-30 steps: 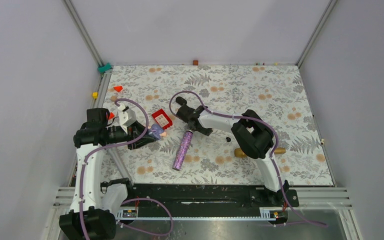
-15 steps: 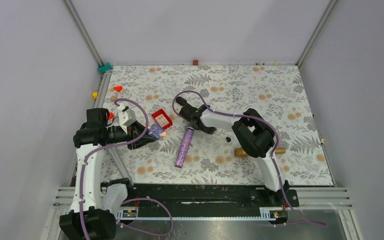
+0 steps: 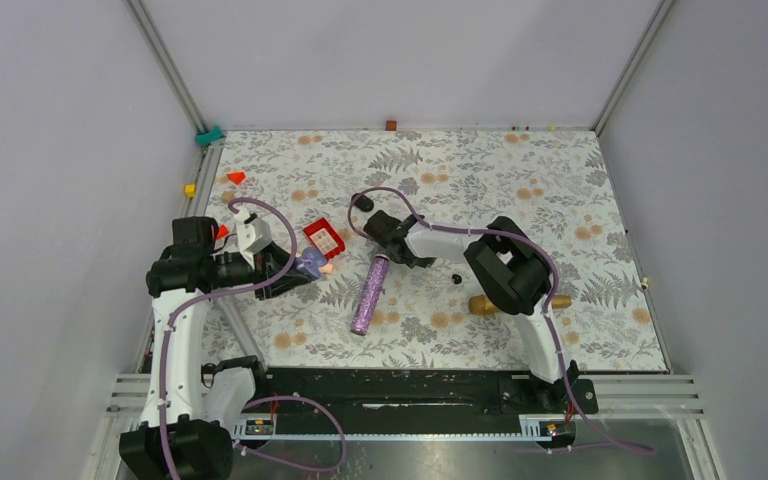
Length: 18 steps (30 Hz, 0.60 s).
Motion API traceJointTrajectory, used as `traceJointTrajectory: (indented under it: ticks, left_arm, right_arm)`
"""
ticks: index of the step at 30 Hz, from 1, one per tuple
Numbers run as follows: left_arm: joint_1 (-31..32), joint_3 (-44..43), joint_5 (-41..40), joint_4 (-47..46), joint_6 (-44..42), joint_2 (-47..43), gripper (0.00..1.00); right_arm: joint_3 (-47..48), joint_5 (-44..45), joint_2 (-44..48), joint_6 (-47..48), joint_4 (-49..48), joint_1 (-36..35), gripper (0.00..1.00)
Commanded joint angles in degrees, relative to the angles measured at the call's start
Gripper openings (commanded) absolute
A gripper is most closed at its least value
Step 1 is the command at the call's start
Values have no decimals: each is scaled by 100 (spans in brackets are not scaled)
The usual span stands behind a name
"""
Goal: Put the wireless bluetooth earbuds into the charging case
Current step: Adjust the earbud at the center of the board.
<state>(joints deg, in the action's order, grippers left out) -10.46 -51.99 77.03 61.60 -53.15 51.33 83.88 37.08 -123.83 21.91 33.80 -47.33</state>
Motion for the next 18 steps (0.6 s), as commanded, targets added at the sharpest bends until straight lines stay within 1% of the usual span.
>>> traceJointTrajectory:
  ticks: [1,7,10,13,18]
  left_arm:
    - [-44,-75,352,-100,-126,-96,0]
    - [-44,-75,349,-99,-124,-105,0]
    - [-44,-75,364,-96,-126,-101,0]
    - [-44,-75,369,-89,-126,-97,0]
    - [-44,-69,375,-94,-126,-88,0]
  right_arm:
    - [-228,82,292,299,-533,99,14]
    - [-390,120,482,547,-868,101,13]
    - [-406,-86,729,554,-872,111,12]
    - [-380,-488,1066,505,-724,131,12]
    - [-155,-1569,1508,251,-86,249,12]
